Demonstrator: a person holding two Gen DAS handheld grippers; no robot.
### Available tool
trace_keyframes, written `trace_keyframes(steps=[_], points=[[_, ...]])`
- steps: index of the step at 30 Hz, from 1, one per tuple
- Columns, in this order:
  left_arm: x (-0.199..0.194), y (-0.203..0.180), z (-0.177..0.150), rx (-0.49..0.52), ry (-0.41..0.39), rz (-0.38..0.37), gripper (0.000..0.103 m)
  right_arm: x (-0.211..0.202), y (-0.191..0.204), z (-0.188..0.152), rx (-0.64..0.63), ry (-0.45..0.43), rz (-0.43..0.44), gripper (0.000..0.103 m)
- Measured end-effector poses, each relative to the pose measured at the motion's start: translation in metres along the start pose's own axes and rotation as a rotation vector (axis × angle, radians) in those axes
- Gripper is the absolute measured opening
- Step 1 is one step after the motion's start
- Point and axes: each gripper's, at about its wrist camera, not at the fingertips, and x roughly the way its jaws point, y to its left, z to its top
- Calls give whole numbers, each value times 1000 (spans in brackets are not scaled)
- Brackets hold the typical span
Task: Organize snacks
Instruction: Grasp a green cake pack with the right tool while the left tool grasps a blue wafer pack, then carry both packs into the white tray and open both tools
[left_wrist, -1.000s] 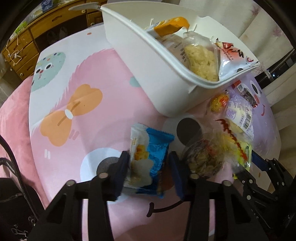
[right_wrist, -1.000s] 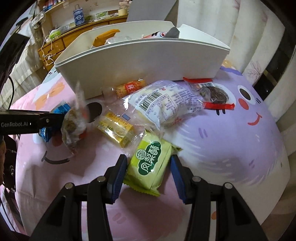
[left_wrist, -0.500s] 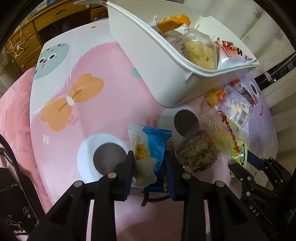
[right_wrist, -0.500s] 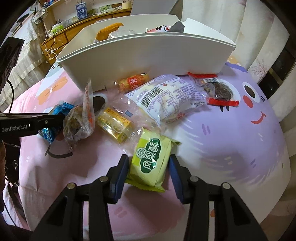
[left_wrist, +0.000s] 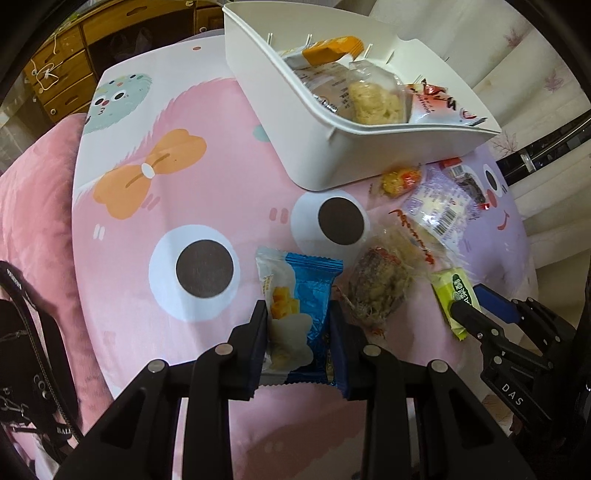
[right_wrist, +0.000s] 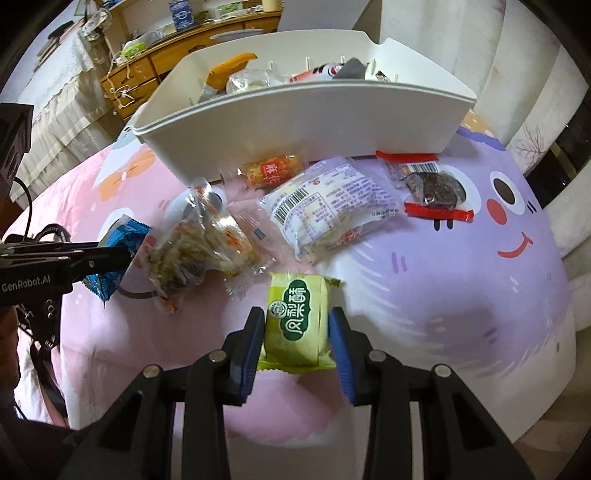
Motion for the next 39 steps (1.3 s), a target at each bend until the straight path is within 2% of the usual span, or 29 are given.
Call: trace_keyframes(steps=[10, 17, 22, 33, 39], points=[[-35, -34, -10, 8, -56, -39, 29, -25, -15, -3, -63, 17, 68, 36], [-55, -61, -6, -11, -115, -16, 29, -45, -31, 1, -136, 1, 145, 36], [-60, -76, 4, -60, -141, 9, 29, -63, -47, 24, -220, -44, 183, 36], [-77, -102, 41, -167, -263, 69, 29, -92, -91, 89, -299, -153, 233, 36], [-78, -110, 67, -206, -324, 108, 29, -101, -108, 121, -384, -226, 245, 36]])
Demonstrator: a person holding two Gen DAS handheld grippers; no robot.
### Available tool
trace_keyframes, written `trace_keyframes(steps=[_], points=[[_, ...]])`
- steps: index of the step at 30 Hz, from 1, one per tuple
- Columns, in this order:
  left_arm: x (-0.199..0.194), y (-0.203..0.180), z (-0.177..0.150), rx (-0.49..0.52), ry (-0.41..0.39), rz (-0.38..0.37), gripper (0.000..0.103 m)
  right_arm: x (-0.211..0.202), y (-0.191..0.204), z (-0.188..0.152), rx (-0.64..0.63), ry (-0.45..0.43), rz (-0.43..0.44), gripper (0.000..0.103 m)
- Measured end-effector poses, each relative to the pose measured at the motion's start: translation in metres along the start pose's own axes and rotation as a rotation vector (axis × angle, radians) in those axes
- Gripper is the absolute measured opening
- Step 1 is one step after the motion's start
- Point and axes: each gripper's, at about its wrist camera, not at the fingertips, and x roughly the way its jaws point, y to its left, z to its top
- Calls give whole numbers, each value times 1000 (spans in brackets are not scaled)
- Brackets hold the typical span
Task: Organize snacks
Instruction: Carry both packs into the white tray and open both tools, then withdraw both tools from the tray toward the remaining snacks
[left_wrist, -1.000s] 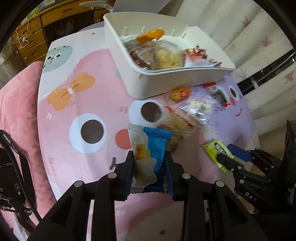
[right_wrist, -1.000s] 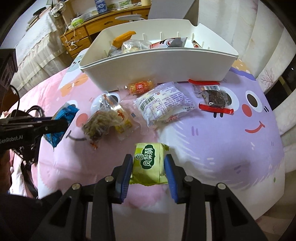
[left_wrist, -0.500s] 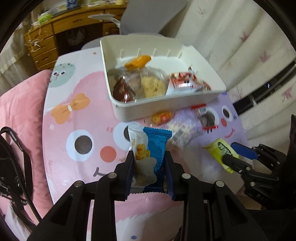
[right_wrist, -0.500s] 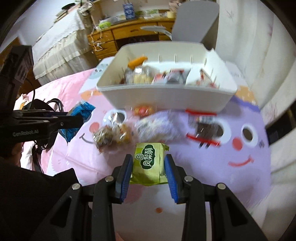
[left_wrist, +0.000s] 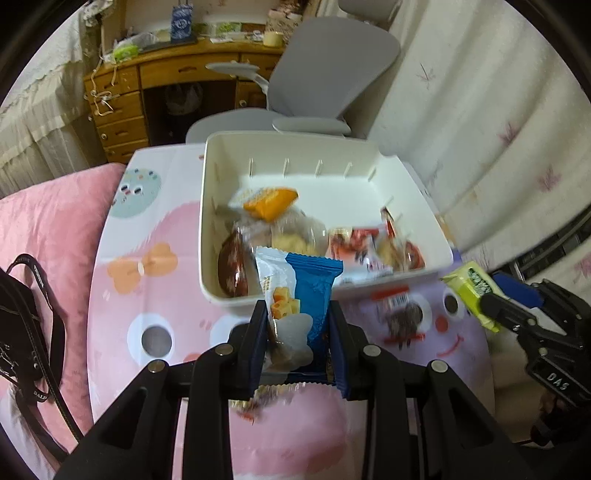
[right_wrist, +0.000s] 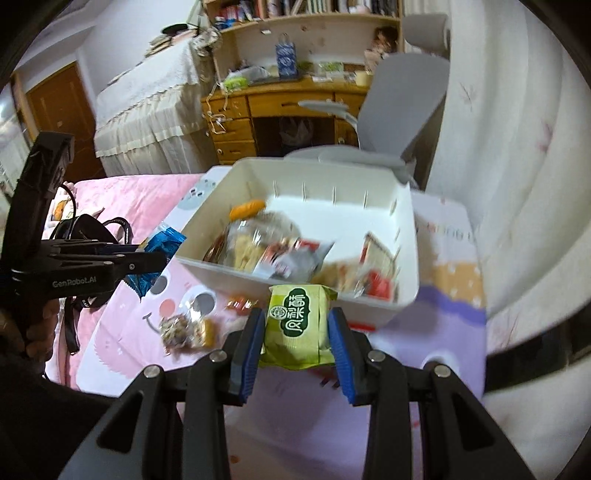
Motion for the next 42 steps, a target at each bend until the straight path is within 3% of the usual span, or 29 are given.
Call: trace_keyframes(steps=[8, 21, 26, 30, 32, 42], points=[[23, -12, 24, -74, -50, 37, 29, 4, -35, 36, -45, -91, 11, 36], [48, -22, 56, -106, -93, 84, 29, 46, -57, 71, -33, -138, 49, 36], [50, -29, 62, -86, -66, 127, 47, 56, -52, 76, -43, -129, 39, 40], [47, -32, 58, -89, -63, 120, 48, 59, -52, 76, -14, -115, 51, 46], [45, -32, 55, -96, -61, 124, 54, 57, -51, 76, -14, -117, 56, 47], [32, -30, 28, -133, -41, 110, 60, 53, -65, 67, 87, -80, 81, 47]])
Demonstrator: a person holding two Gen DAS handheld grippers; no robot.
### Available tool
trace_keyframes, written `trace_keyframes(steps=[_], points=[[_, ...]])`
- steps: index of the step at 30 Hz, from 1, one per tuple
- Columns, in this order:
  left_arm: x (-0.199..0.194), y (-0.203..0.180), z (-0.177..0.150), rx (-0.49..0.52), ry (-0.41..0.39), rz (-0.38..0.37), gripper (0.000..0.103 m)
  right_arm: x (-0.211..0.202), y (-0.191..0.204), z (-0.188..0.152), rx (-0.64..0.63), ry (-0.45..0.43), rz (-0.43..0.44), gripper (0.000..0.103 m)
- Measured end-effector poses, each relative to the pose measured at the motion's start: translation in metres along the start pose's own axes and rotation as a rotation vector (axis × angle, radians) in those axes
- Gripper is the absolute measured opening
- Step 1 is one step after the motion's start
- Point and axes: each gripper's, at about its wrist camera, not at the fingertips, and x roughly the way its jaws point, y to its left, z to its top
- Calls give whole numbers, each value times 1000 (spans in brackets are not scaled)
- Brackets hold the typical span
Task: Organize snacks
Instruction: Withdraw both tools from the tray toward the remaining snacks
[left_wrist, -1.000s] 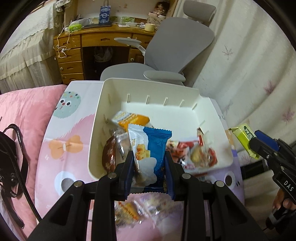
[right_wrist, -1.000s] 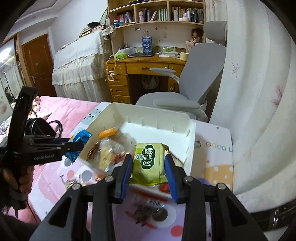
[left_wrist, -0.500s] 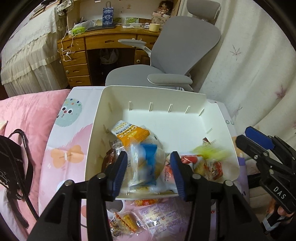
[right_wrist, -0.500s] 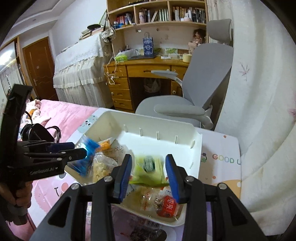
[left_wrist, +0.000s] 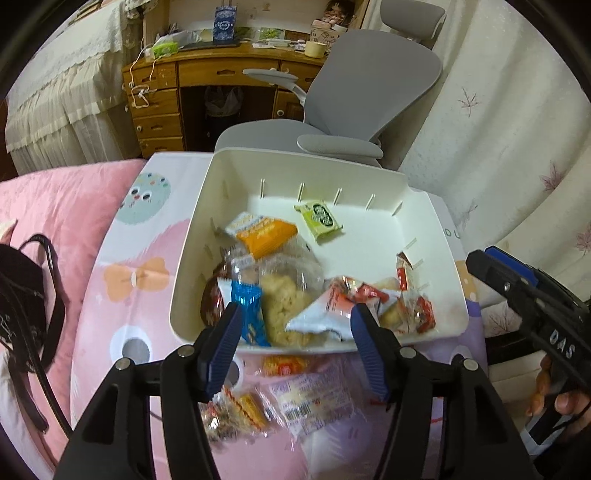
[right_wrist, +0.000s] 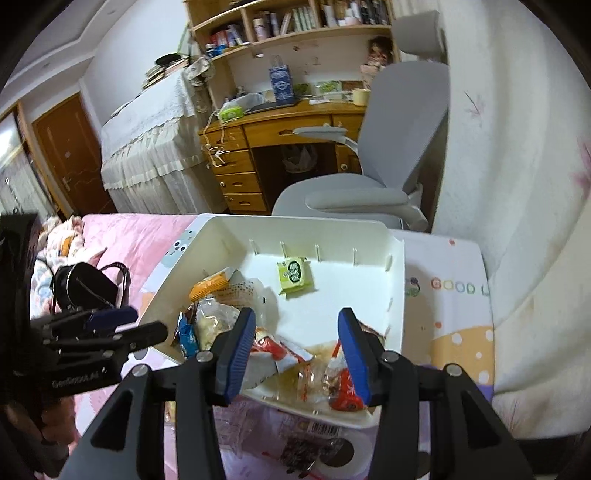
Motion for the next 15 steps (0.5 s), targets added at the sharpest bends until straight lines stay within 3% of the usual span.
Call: trace_keyframes(steps=[15], points=[[4, 13, -52, -71, 148, -33, 69, -12, -33, -43, 238, 103, -40, 51]])
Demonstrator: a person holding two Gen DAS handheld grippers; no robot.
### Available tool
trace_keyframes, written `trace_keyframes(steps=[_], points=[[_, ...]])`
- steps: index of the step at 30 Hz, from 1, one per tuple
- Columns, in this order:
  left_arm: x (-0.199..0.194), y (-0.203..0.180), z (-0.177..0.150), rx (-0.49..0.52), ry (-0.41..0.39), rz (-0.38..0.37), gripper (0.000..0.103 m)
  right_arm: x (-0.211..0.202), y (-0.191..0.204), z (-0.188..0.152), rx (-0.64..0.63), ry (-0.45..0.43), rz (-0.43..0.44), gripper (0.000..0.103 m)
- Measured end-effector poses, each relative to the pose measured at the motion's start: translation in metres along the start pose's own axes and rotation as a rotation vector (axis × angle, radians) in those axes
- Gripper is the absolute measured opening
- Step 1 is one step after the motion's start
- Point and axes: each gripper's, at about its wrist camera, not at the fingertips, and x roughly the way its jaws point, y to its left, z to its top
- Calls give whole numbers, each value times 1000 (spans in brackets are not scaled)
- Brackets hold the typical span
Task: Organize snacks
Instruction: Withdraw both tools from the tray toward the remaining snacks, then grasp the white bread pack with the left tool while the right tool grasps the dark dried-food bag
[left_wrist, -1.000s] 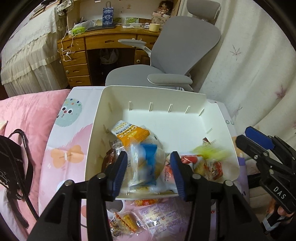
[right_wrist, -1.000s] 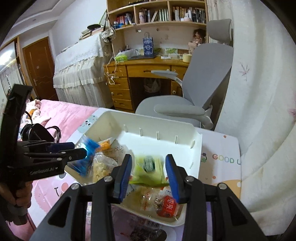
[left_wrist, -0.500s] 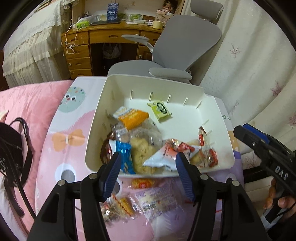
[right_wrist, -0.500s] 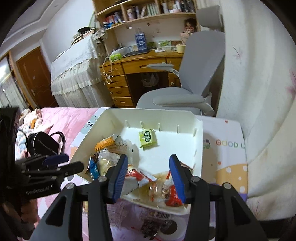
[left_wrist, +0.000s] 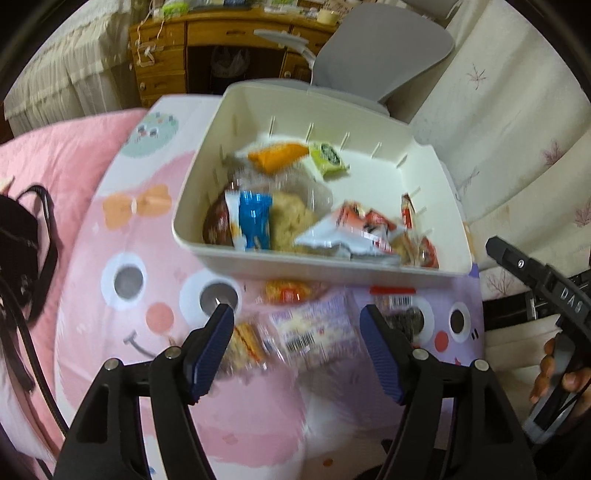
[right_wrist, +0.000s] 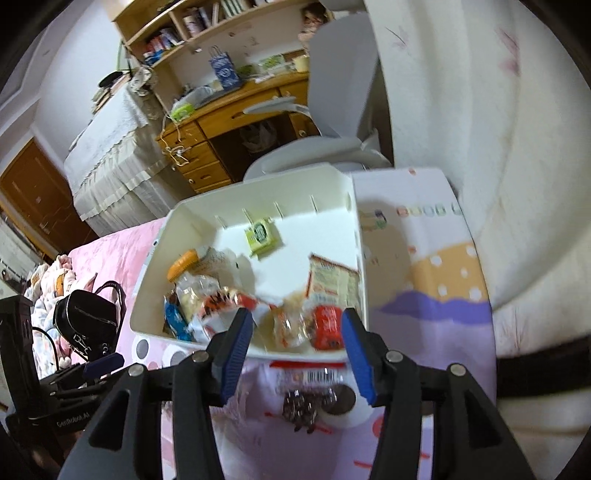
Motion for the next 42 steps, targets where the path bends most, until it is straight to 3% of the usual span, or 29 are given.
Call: trace_keyframes(steps=[3, 18, 23, 29, 38, 42], points=[[6, -1, -9, -21, 42, -29, 70, 4, -5, -15, 19, 38, -11, 52], [46, 2, -25, -131, 209, -32, 76, 41, -3, -81, 27, 228, -26, 52], [66, -2, -24, -159, 265, -19, 83, 54, 0, -97, -6, 262, -37, 52], [89, -10, -18, -173, 324, 11, 85, 67, 4, -104, -53, 274, -33, 52], [119, -20, -11, -164, 411, 74, 88, 82, 12, -106, -156, 207, -57, 53], [128, -23, -9, -160, 424, 92, 90, 86, 15, -104, -195, 179, -63, 59]])
